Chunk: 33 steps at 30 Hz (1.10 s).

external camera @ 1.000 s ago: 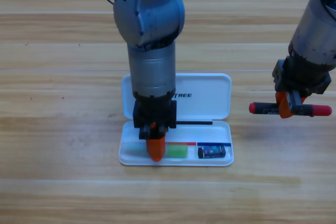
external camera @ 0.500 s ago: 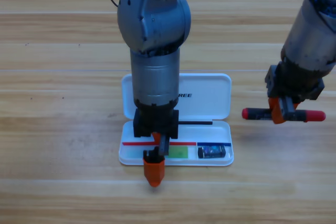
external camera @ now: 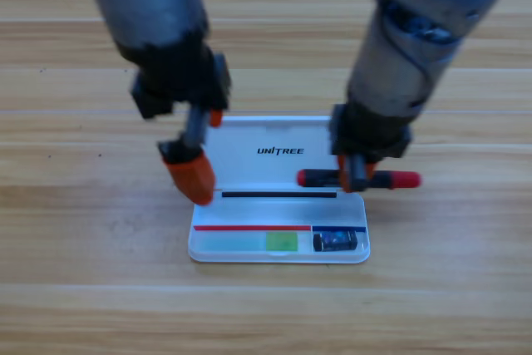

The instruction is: Clean up eraser and pencils

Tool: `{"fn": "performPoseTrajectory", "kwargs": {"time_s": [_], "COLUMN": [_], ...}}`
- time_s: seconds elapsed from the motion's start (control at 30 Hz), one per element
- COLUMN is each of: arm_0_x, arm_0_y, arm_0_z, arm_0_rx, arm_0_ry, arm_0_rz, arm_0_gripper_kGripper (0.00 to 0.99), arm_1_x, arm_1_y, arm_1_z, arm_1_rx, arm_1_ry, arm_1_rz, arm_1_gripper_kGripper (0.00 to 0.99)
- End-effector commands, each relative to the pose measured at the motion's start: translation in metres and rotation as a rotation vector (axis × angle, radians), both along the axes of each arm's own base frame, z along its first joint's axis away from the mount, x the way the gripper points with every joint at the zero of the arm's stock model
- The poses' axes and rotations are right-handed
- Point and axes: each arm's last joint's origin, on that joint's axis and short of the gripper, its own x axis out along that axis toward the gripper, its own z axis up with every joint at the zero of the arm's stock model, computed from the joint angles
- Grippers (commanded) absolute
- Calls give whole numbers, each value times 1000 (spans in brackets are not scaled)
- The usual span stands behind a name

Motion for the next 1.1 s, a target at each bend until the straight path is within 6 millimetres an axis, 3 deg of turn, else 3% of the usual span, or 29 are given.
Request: {"fn": "performPoseTrajectory", "kwargs": {"time_s": [0.03,0.2,0.33,0.7,1.03,1.1], "arm_0_x": [-12,-21,-25,-27,-28,-27], "arm_0_y": [65,122,151,156,156,156], "arm_0_z": [32,47,37,16,12,11], "arm_0_rx": [-35,-44,-13,8,6,4], "arm_0_ry": [-52,-100,-98,-57,-49,-47], "arm_0_rz": [62,115,141,167,176,180], "arm_0_gripper_kGripper": [990,990,990,989,990,990], "arm_1_x": [4,12,11,12,12,12], "arm_1_y": [48,70,79,83,83,83], "arm_1_z": [-57,-69,-72,-83,-84,-82], "arm_1_rx": [-94,-89,-84,-106,-113,-109], "arm_1_ry": [36,21,19,37,30,30], "arm_1_rz": [46,55,59,46,34,25], "arm_1_gripper_kGripper": [0,0,0,0,0,383]}}
